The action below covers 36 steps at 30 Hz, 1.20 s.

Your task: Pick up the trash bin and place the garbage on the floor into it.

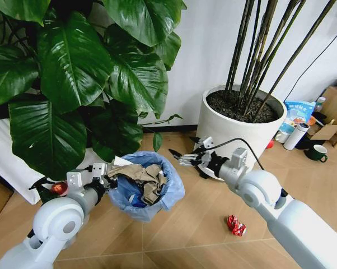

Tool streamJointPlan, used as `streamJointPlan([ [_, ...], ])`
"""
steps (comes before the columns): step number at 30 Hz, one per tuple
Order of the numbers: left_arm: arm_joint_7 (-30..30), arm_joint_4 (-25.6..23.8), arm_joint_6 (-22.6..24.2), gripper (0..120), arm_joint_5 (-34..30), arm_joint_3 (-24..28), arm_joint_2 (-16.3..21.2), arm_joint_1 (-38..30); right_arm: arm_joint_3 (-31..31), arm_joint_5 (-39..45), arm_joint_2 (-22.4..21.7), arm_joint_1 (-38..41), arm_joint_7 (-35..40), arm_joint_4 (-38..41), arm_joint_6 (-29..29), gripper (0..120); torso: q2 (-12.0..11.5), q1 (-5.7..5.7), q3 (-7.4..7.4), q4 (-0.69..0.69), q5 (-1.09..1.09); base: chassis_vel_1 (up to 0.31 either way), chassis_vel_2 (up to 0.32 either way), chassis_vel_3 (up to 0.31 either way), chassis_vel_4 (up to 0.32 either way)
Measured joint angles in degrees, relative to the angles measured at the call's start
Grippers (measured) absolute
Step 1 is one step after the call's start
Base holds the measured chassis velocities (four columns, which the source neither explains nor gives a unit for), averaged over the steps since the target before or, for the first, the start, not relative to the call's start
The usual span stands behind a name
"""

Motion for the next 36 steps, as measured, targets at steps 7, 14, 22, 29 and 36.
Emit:
streamJointPlan([
  [7,0.5,-0.4,0.0,0,1.0,-0.6,-0.9,1.8,9.2,-3.1,-0.6,-9.8,-1.9,-0.6,-0.4,100,0.0,0.00,0.00,0.00,0.00,0.000,0.000,0.000,0.000],
  [14,0.9,-0.3,0.0,0,1.3,-0.5,-1.0,1.9,17.4,-7.3,-1.8,-19.8,-10.6,-6.1,4.2,100,0.0,0.00,0.00,-0.02,-0.02,0.000,0.000,0.000,0.000],
  [22,1.7,-0.1,0.0,0,2.0,-0.2,-1.3,1.9,17.4,-14.3,-0.7,-22.1,-17.7,-19.6,10.5,100,0.0,0.00,0.00,0.00,0.00,0.000,0.000,0.000,0.000],
  [29,2.1,-0.3,0.0,0,2.0,-0.1,-1.0,1.8,15.6,-20.5,1.7,-22.0,-18.4,-30.0,11.3,100,0.0,0.00,0.00,-0.01,-0.01,0.000,0.000,0.000,0.000],
  [36,2.2,-0.5,-0.1,0,2.0,0.3,-0.9,1.8,13.3,-25.2,3.5,-19.6,-19.8,-36.6,13.6,100,0.0,0.00,0.00,0.00,0.00,0.000,0.000,0.000,0.000],
])
